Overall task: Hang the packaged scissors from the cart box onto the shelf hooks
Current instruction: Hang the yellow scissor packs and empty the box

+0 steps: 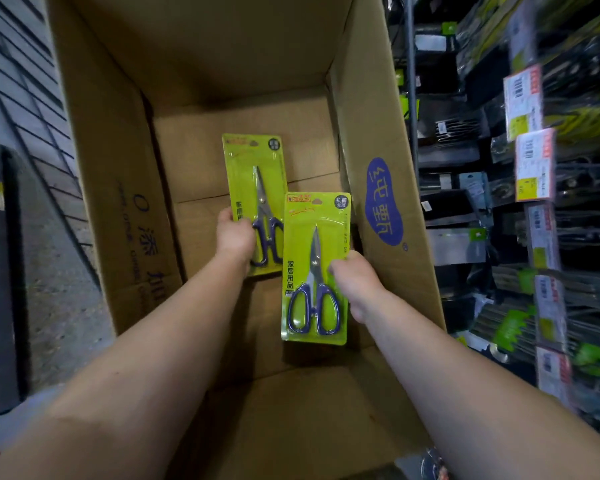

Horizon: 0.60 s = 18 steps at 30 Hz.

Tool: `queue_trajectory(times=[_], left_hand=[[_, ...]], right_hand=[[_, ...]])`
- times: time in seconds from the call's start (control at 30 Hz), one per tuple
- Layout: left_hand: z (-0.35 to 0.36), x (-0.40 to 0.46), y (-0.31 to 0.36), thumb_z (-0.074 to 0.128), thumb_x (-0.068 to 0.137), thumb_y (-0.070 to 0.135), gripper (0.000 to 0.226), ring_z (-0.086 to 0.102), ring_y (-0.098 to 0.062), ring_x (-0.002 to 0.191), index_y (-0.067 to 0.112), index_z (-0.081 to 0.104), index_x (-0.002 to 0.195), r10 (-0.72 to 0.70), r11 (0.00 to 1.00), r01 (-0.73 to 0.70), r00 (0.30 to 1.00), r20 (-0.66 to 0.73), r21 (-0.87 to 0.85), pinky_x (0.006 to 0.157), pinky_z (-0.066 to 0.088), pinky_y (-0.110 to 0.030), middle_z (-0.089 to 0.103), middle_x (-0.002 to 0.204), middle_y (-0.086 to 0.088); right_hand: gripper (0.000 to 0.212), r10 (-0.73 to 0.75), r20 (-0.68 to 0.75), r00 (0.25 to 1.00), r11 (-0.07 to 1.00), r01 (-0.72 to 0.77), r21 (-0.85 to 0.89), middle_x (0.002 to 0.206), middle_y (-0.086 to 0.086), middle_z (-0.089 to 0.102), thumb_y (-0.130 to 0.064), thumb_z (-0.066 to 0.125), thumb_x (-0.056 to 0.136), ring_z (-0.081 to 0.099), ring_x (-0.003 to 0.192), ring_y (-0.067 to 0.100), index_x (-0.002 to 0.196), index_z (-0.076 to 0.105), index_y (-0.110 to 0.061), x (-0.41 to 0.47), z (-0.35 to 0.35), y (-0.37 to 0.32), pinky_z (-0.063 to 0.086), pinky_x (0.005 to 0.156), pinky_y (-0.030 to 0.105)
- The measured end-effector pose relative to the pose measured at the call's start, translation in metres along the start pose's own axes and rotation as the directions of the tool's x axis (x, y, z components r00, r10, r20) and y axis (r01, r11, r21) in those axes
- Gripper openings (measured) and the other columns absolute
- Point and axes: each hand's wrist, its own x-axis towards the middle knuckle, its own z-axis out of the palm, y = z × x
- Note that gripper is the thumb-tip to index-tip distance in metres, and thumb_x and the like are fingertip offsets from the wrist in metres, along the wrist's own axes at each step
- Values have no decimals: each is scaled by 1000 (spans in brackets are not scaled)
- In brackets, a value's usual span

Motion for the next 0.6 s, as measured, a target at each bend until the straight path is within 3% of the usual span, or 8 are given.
queue_trajectory(times=[0.1, 0.2, 0.3, 0.37, 0.5, 0.6], left_hand=[[-14, -26, -7, 41, 99, 9, 34, 56, -19, 84, 13, 48, 132, -14, 997, 12, 1000, -24, -71, 70, 42, -26, 63, 115, -10], [-27, -51, -12, 57, 96, 15, 30, 57, -12, 73, 15, 48, 125, -21, 993, 23, 999, 25, -112, 60, 45, -26, 62, 97, -2], [-43, -79, -19, 70, 90, 19, 41, 65, -18, 83, 14, 48, 125, 46, 995, -37, 995, 88, -96, 81, 54, -36, 65, 103, -3], [-47, -89, -23, 76, 85, 23, 52, 69, -24, 92, 14, 48, 128, 61, 996, -53, 993, 104, -74, 90, 55, -48, 67, 111, -6], [-61, -136, -30, 79, 82, 28, 60, 67, -16, 82, 9, 49, 131, 214, 976, -210, 974, 78, -57, 81, 57, -38, 67, 114, -7], [-71, -176, -39, 79, 82, 32, 60, 67, -18, 85, 7, 53, 129, 306, 952, -304, 950, 63, -32, 80, 55, -33, 68, 115, -8]], right_hand=[[31, -56, -10, 998, 998, 56, 2, 114, 15, 60, -10, 44, 89, 52, 92, 25, 117, 56, -7, -14, 3, -4, 42, 80, 34], [29, -103, -30, 994, 994, 104, 25, 113, 16, 62, -11, 45, 88, 57, 98, 29, 114, 57, -7, -34, -2, -6, 46, 83, 36], [31, -186, -57, 981, 979, 190, 71, 118, 13, 63, -15, 52, 90, 59, 108, 31, 119, 57, -6, -66, -14, -7, 47, 91, 39], [38, -213, -61, 975, 973, 217, 72, 127, 10, 60, -21, 59, 93, 56, 111, 26, 127, 53, -6, -76, -22, -7, 43, 92, 35], [73, -329, -101, 939, 941, 334, 46, 144, 10, 49, -29, 74, 84, 48, 130, 29, 144, 39, -7, -121, -47, 5, 41, 106, 41], [56, -412, -153, 898, 905, 422, 45, 126, 12, 62, -23, 78, 81, 60, 112, 27, 127, 51, -6, -153, -67, 26, 49, 92, 38]])
